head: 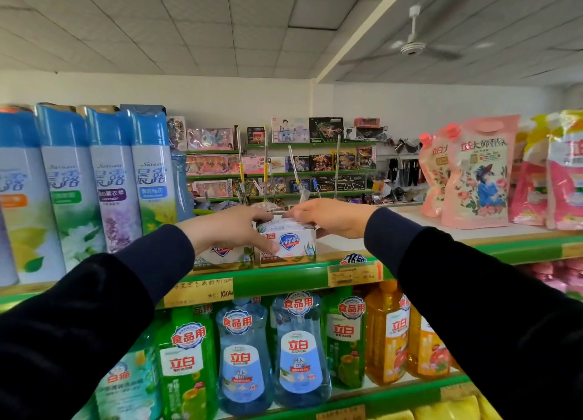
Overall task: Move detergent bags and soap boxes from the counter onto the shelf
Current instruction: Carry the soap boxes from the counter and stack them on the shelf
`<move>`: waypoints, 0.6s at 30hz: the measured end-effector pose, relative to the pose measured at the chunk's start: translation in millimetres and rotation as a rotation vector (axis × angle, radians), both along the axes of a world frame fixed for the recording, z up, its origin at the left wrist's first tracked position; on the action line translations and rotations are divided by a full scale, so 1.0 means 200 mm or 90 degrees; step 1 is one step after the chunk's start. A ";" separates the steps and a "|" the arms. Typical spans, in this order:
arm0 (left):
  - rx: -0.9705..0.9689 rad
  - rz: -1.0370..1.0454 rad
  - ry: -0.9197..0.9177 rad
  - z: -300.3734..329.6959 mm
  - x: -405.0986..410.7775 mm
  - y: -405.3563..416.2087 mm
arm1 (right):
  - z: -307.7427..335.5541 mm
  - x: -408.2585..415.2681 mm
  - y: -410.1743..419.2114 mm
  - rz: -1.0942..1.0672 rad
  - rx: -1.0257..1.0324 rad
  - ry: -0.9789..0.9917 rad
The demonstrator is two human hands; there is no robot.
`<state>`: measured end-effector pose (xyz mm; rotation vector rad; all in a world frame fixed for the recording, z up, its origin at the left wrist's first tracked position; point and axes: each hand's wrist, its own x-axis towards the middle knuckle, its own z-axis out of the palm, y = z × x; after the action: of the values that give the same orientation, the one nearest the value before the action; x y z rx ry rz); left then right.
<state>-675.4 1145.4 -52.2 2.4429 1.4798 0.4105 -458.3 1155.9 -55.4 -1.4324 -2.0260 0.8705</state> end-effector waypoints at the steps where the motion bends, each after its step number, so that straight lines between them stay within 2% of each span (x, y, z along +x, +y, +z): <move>1: 0.001 0.000 0.007 0.00 0.00 0.00 | -0.01 0.01 0.00 -0.003 -0.008 0.017; 9: 0.006 -0.019 0.013 0.01 0.01 0.01 | -0.05 0.04 -0.05 -0.026 0.001 0.100; 18: 0.141 -0.100 -0.085 0.03 0.15 -0.08 | -0.07 0.09 -0.28 -0.174 0.273 0.049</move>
<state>-644.8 1129.8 -46.6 2.6176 1.2369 0.7230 -439.7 1100.4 -70.0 -1.3594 -1.7674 0.3429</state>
